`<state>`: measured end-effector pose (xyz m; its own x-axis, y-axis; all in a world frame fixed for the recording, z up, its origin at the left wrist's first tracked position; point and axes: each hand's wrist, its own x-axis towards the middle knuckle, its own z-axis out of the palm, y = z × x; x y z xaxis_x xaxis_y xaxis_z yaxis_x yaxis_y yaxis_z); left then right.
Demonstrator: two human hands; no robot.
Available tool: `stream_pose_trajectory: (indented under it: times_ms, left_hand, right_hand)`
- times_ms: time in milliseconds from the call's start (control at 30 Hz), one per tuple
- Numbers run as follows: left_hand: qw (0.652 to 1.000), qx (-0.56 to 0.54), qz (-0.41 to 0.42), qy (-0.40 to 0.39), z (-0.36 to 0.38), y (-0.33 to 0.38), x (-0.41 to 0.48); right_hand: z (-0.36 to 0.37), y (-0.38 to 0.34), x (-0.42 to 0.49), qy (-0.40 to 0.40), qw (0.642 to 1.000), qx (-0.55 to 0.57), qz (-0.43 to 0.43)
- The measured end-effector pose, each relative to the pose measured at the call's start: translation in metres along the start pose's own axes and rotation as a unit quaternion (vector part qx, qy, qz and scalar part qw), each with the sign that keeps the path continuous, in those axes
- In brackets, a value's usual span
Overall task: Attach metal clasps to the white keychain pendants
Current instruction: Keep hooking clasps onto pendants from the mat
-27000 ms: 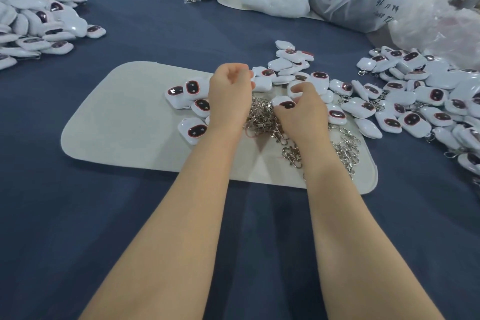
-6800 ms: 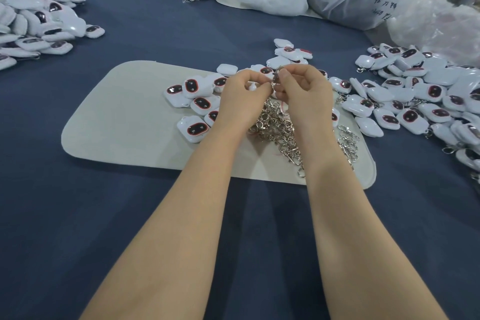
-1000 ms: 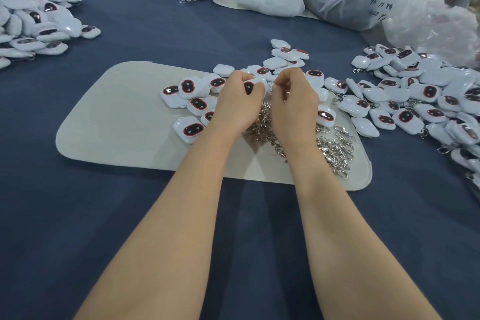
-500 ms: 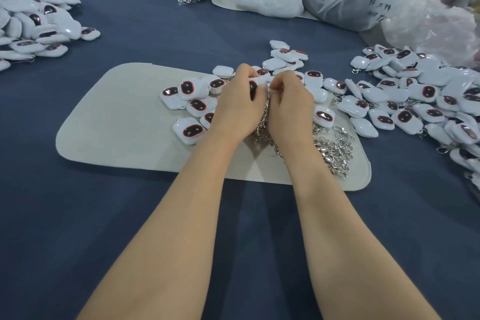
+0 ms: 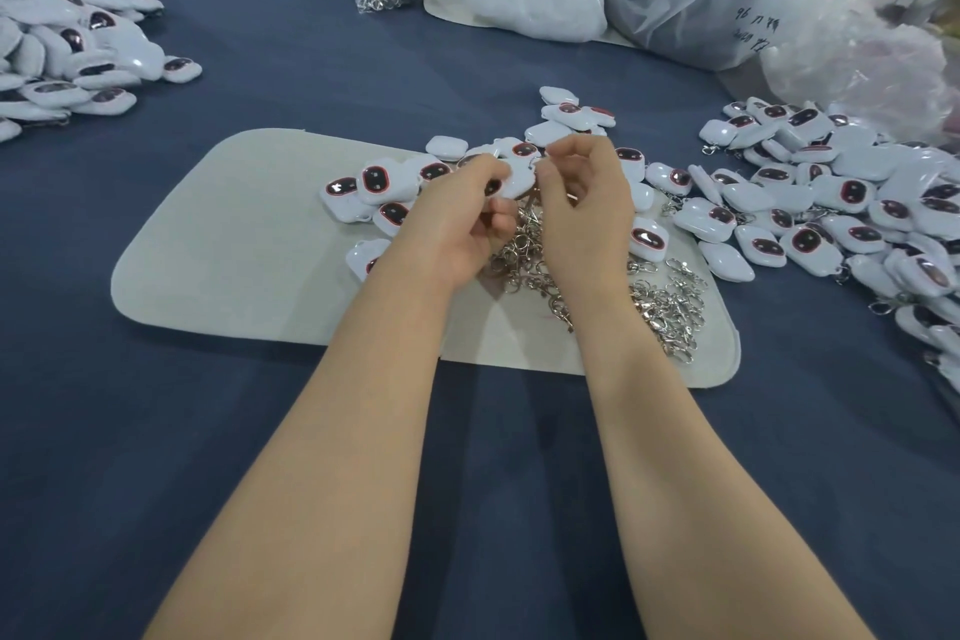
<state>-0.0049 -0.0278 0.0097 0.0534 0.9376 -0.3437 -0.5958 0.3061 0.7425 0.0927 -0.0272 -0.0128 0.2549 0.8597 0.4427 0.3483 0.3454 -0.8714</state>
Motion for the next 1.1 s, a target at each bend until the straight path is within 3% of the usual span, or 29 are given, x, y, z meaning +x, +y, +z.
stream_pose_trajectory:
  times_ms: [100, 267, 467, 733, 933, 1100]
  left_hand:
    - [1.0, 0.019, 0.018, 0.001, 0.0, -0.001, 0.001]
    - [0.982, 0.132, 0.131, 0.03, -0.003, -0.006, 0.004]
    - [0.912, 0.299, 0.279, 0.038, 0.0, -0.009, 0.003]
    - [0.957, 0.205, 0.191, 0.078, -0.001, -0.012, 0.012]
    - [0.98, 0.133, 0.137, 0.057, -0.002, -0.011, 0.012]
    - [0.984, 0.089, 0.142, 0.054, -0.002, -0.008, 0.01]
  right_hand:
    - [0.0, 0.002, -0.001, 0.016, 0.999, -0.032, -0.025]
    - [0.001, 0.004, 0.0, 0.005, 0.996, -0.076, -0.039]
    - [0.001, 0.005, 0.0, 0.002, 0.995, -0.08, -0.052]
    - [0.002, 0.001, -0.001, -0.024, 0.999, -0.027, 0.012]
    - [0.001, 0.001, -0.001, 0.024, 0.999, -0.028, -0.001]
    - [0.0, 0.003, -0.001, 0.03, 0.998, -0.051, -0.014]
